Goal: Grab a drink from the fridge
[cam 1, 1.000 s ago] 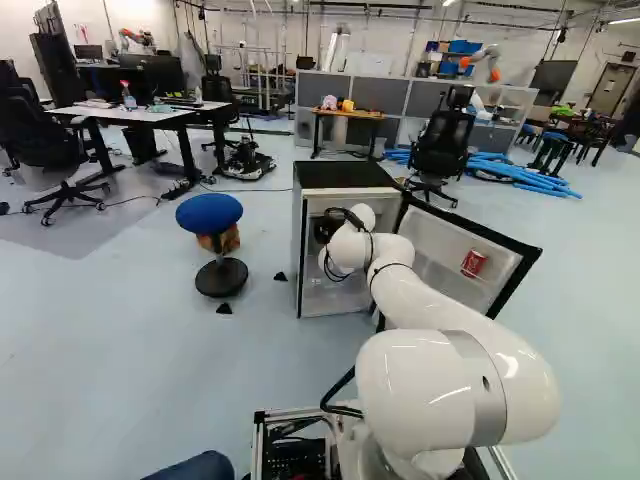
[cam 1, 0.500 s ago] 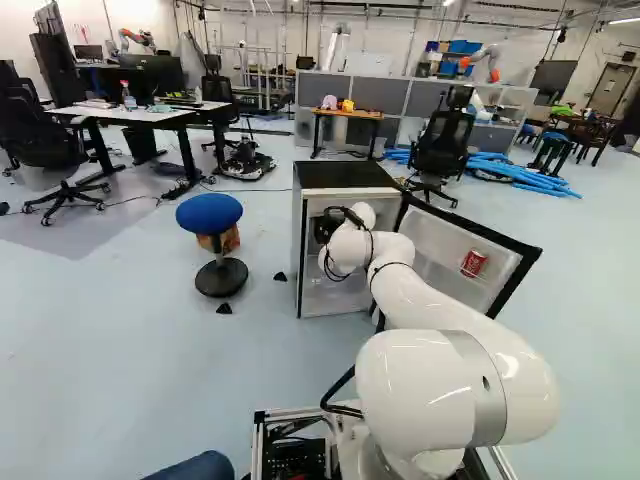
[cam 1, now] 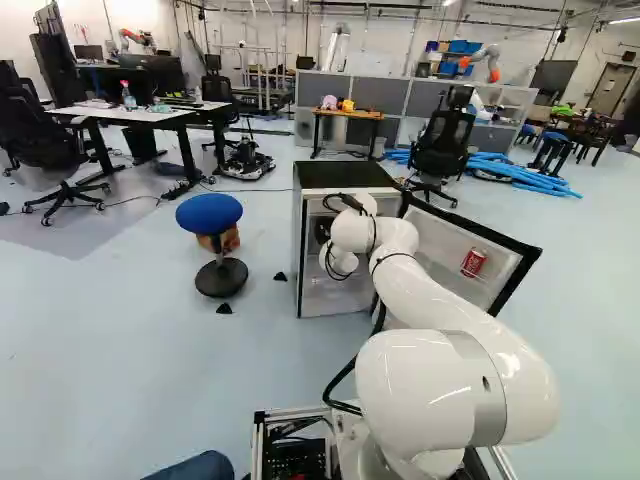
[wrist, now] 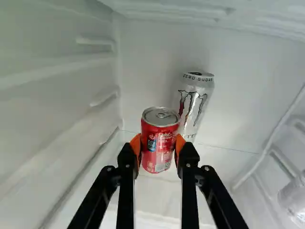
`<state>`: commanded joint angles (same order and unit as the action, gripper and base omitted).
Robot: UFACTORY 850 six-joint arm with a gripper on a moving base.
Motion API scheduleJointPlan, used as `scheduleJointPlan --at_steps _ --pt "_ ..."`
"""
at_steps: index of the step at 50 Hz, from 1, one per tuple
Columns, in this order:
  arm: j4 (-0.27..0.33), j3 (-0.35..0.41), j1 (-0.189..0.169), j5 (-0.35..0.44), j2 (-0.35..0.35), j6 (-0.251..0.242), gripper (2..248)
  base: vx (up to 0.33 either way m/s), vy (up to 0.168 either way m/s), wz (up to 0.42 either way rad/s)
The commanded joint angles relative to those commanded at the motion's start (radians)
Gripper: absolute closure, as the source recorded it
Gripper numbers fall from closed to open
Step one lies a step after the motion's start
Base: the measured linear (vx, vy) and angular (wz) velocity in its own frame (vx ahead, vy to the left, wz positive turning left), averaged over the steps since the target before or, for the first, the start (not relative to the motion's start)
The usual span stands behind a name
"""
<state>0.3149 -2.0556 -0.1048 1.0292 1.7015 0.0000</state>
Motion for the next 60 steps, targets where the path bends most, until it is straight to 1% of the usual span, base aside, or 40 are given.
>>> scheduleJointPlan --at_steps 35,60 --pt "0.0 0.32 -0.007 0.0 -0.185 0.0 157 0.0 0.0 0.0" --pt "0.0 0.521 -0.013 0.0 -0.297 0.0 157 0.0 0.0 0.0"
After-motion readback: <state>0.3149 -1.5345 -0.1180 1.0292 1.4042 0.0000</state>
